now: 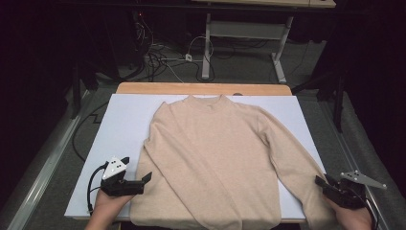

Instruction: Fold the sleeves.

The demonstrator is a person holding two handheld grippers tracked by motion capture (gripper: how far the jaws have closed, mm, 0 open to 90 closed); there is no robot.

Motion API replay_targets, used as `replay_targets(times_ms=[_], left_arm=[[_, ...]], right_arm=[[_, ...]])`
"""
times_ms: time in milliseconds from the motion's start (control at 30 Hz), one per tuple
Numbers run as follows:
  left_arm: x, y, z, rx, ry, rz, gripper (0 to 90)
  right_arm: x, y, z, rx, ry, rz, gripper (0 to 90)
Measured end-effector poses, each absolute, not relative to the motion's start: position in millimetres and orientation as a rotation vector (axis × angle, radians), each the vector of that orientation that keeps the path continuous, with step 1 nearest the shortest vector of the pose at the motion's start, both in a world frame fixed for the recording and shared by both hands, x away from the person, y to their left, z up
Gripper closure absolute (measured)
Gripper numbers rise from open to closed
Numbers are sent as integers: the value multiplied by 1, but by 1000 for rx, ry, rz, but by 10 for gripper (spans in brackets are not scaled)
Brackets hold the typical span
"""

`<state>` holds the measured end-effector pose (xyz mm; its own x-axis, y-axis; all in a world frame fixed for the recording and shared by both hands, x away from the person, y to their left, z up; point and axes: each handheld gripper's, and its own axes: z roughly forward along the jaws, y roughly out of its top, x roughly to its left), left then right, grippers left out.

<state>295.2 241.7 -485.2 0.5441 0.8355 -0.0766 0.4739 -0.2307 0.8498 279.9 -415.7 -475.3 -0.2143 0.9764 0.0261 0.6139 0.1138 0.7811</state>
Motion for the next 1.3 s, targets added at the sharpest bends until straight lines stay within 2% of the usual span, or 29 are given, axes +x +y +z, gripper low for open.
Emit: replay_targets(times_ms=[133,200,633,1300], left_arm=[[295,242,-485,1876,1072,504,0],[295,242,-485,1876,1072,502,0],[295,242,-485,1870,1078,502,0],[294,245,-485,1842,1078,505,0]], right_arm=[[280,-415,-475,1531,1919,961,829],[280,-415,-475,1522,1933,965,851],[274,-394,-452,1426,1891,1100,859],[268,-320,-424,1202,1910,1276,859]])
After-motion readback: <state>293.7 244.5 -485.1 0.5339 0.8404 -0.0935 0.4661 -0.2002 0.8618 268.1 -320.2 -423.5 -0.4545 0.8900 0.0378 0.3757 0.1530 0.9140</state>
